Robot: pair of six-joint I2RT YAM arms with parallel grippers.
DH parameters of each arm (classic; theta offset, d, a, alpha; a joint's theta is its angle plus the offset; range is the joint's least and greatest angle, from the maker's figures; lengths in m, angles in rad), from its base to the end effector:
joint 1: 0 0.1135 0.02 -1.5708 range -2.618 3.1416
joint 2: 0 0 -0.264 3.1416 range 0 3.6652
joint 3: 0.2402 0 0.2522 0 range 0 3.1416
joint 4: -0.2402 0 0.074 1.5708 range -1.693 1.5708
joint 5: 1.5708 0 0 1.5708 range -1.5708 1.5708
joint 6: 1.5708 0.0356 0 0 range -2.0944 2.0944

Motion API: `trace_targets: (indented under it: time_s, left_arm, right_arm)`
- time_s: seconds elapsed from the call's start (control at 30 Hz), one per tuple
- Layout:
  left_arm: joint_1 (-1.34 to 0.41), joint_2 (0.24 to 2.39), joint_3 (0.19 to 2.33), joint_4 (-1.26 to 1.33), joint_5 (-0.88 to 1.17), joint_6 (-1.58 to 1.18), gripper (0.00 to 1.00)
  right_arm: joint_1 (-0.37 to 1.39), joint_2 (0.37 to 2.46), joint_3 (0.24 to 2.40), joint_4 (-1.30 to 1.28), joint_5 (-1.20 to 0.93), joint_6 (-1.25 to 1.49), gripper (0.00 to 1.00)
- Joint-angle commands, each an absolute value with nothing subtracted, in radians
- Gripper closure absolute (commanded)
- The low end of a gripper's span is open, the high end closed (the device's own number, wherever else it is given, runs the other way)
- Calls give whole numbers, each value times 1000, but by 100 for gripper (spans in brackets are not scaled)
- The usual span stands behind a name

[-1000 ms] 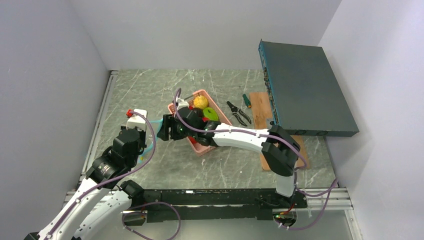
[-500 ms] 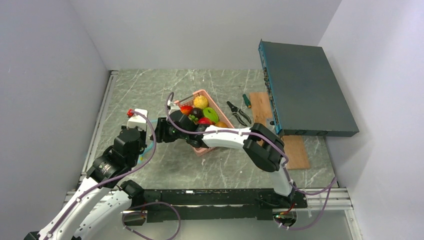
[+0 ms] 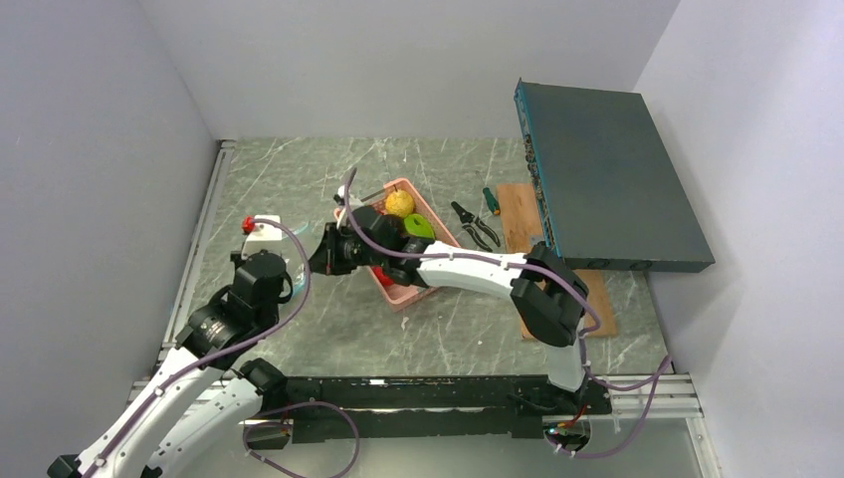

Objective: Place the food in the zip-top bag and seal the zipper
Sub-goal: Adjust the zipper food storage bag at the center of the board, then pick up the fake vegetable from the bin.

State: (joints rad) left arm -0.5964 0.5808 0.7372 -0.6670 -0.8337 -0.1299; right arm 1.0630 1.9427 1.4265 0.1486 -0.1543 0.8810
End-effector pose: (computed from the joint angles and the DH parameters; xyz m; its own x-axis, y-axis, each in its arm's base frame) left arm 0.1119 -0.0441 0.3079 -0.3806 0.1532 -0.9120 -0.2080 0.9467 0.2458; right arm 0.2191 0.4050 0.2515 -0.8310 0.0741 -0.5513 -0.4591 0.4683 0.7550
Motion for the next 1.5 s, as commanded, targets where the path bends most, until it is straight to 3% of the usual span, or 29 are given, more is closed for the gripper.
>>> trace_targets:
  time_s: [0.0, 0.27, 0.47, 0.67, 0.83, 1.1, 1.47]
  left_arm:
    - [-596, 515, 786, -716, -998, -205, 100]
    - [-597, 398, 743, -623, -905, -136, 100]
    - [-597, 535, 765, -605, -695, -101, 100]
    - [-597, 615, 775, -622, -669, -99, 100]
    - [-598, 582, 759, -600, -681, -90, 100]
    - [-597, 559, 756, -606, -702, -95, 100]
    - [-597, 555, 749, -594, -707, -84, 100]
  right_arm:
    - [992, 1885, 1484, 110, -357, 843, 100]
    - [999, 1898, 1489, 62, -380, 794, 98]
    - [1038, 1862, 1554, -82, -239, 676, 76]
    - [1039, 1759, 1499, -164, -98, 592, 63]
    - [1038, 1661, 1477, -263, 83, 515, 45]
    - [1000, 1552, 1363, -282, 304, 486, 41]
    - [901, 1676, 1326, -371, 483, 469, 23]
